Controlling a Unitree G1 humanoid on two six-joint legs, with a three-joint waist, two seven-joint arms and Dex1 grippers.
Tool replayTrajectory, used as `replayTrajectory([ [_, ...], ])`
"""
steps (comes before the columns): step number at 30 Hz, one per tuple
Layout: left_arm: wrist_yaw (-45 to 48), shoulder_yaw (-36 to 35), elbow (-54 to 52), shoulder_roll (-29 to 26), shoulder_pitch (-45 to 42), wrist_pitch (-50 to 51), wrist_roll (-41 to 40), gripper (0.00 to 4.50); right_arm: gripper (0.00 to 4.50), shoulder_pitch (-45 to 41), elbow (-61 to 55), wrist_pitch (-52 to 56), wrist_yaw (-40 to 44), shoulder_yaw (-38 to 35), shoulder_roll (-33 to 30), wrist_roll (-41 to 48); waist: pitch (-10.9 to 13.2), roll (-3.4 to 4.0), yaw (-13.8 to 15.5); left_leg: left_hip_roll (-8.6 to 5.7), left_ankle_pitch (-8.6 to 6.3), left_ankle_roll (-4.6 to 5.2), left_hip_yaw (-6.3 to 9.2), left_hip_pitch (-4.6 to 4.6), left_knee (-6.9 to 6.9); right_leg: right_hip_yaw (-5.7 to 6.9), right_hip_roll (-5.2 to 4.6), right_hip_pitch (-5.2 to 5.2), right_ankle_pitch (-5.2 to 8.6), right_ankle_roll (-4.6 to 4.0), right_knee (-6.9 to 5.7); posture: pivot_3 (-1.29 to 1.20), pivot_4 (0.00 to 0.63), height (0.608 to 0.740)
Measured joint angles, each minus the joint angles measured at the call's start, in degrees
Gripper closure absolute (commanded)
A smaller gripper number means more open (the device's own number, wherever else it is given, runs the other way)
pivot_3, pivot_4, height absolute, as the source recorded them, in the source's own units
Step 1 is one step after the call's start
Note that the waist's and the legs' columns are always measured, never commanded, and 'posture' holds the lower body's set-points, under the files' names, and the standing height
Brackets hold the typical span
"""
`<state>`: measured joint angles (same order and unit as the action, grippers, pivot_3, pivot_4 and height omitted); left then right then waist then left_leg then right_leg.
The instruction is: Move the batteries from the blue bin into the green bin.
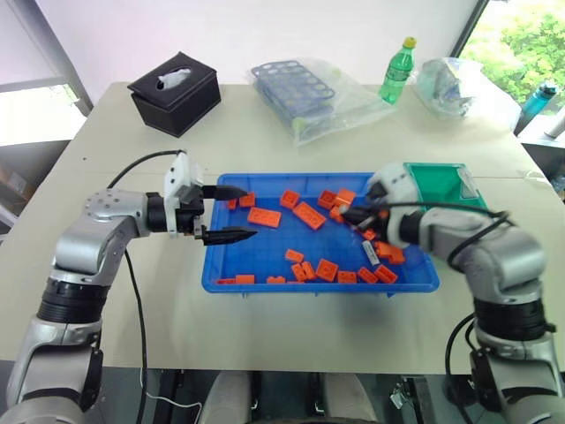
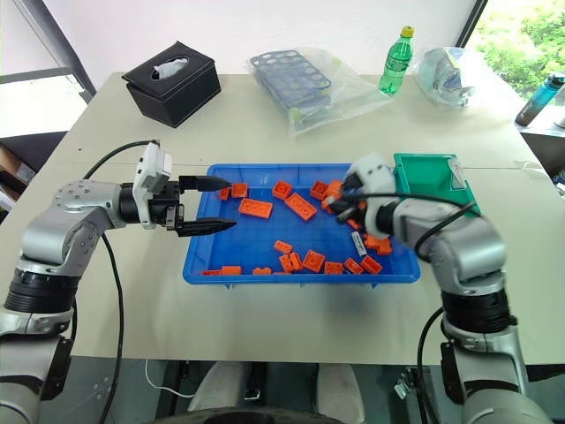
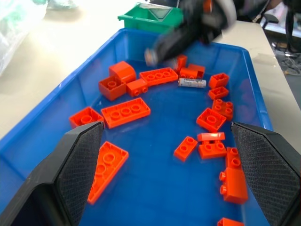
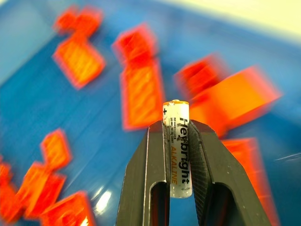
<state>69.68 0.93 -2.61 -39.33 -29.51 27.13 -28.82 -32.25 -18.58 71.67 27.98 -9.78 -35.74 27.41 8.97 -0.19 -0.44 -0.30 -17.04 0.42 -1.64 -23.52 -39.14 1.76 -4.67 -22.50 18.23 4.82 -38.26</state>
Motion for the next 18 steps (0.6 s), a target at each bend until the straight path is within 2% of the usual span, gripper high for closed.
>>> replayTrajectory([
  [3,-0.06,0.0,-0.04,0.07,0.09,-0.17,0.0,0.0,4.43,-0.19,3.64,-0.35,-0.96,-4.61,-2.66,-0.4,0.0,0.0,-0.1,0.0,-0.01,0.01,-0.01,0.0,0.0,0.0,0.0,0.01,0.0,0.0,0.04,0.0,0.15,0.73],
  [8,-0.21,0.04,0.05,0.95,-0.26,-0.5,0.02,0.0,4.43,1.33,9.96,-3.71,-2.14,-8.24,-8.17,-3.42,0.01,0.0,-0.2,0.01,0.0,0.01,-0.02,0.0,0.02,-0.01,0.01,0.0,0.0,0.0,0.04,0.0,0.15,0.73],
  [16,-1.06,0.04,0.04,1.26,-0.54,-0.54,0.03,0.0,0.53,3.82,12.76,-6.66,-3.38,-8.12,-8.6,-5.31,0.01,0.0,-0.31,0.04,0.0,0.0,-0.04,0.0,0.02,-0.01,0.04,-0.01,0.0,0.0,0.04,0.0,0.15,0.73],
  [18,-1.12,0.04,0.0,1.26,-0.54,-0.54,0.03,0.0,0.53,3.74,12.33,-8.52,-2.92,-6.76,-8.83,-5.86,0.01,0.0,-0.26,0.04,0.0,0.0,-0.04,0.0,0.01,-0.02,0.03,-0.02,0.0,0.0,0.04,0.0,0.15,0.73],
])
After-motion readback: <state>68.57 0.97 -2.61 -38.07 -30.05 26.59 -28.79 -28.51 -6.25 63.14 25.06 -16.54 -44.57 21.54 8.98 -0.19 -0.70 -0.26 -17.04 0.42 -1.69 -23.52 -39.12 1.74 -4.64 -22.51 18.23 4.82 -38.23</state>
